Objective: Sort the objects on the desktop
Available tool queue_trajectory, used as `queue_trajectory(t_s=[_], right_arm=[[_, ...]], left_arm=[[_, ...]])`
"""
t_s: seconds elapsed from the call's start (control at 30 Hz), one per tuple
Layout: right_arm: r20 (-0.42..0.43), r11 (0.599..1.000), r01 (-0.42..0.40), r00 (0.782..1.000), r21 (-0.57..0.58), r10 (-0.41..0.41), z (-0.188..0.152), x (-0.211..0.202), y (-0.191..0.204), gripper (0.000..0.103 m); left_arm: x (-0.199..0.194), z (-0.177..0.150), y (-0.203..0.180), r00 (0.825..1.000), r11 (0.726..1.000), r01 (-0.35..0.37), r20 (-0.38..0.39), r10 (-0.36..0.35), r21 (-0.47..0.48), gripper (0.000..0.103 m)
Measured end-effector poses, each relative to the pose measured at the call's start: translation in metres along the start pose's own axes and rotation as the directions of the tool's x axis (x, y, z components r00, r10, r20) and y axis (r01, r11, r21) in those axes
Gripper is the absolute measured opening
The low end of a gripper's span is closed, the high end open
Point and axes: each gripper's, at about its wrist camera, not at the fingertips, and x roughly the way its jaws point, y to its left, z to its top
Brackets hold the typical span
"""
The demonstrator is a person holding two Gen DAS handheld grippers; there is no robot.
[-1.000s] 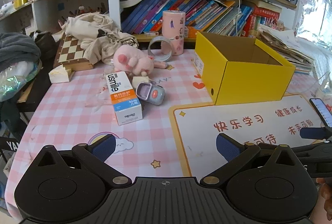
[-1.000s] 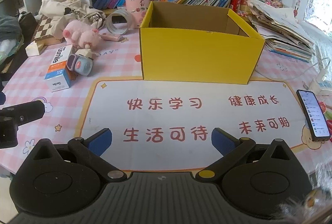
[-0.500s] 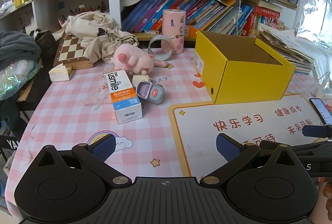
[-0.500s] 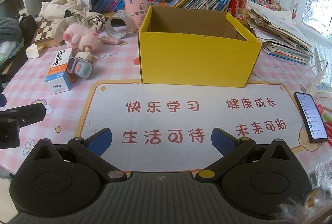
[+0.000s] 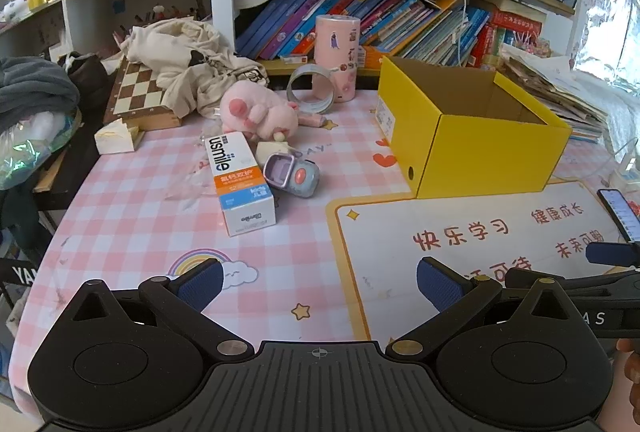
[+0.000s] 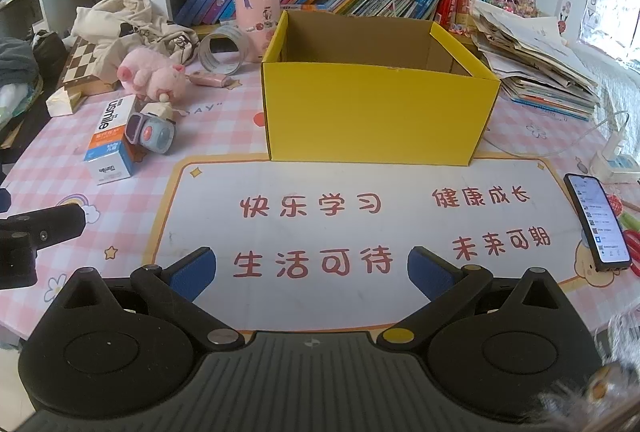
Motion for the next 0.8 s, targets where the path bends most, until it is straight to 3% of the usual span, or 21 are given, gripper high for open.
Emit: queue_trajectory(t_s=[0.8], right_arm=[[0.0, 1.0, 0.0, 1.0, -0.003, 0.0, 0.0039, 0.0017, 0.0003, 0.103]], left_arm=[[0.0032, 0.0011, -0.0019, 1.0, 0.999, 0.027, -0.011, -0.026, 0.021, 0.103]])
